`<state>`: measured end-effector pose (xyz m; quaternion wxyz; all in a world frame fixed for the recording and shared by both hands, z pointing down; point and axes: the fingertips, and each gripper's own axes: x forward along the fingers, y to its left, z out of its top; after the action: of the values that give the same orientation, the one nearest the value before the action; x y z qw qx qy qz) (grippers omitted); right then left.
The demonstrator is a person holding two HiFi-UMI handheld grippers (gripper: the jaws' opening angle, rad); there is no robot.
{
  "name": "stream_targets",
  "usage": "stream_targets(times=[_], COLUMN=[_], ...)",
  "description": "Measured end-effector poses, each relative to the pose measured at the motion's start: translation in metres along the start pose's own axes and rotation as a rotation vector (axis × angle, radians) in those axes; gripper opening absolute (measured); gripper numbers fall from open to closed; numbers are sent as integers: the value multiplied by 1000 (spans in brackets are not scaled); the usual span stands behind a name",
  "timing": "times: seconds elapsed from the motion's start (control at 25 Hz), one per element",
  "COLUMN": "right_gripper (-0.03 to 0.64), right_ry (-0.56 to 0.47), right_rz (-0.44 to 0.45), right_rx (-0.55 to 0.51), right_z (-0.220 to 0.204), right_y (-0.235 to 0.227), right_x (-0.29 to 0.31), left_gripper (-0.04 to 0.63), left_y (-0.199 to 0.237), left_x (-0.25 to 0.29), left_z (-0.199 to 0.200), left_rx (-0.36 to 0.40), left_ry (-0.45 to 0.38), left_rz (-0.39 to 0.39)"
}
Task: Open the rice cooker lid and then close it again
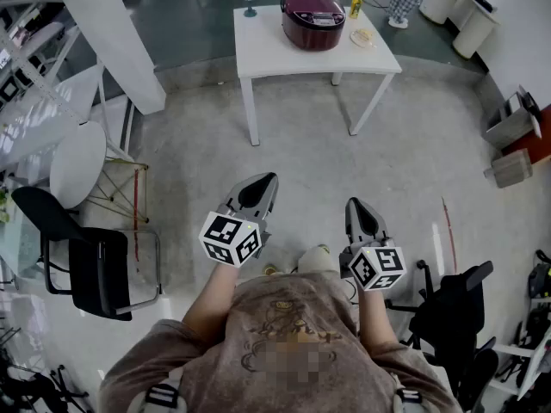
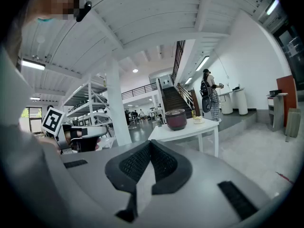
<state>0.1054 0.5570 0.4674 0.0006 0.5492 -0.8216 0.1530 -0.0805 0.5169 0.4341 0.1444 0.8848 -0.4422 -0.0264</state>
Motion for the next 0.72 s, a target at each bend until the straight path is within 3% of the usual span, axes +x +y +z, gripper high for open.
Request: stream_targets(times=[0.28, 0.72], right_gripper=[-9, -8], right_ry=[-6, -12], right_rz=[-4, -22], right_rx=[-13, 12], right_z=[1, 11], right_y=[2, -37], right_x=[8, 53], left_gripper=[21, 21], left_y=[10, 36], left_x=[3, 49], left_z=[2, 9], left_rx=[2, 11], left_ry=[-17, -12], left_rz=[14, 18])
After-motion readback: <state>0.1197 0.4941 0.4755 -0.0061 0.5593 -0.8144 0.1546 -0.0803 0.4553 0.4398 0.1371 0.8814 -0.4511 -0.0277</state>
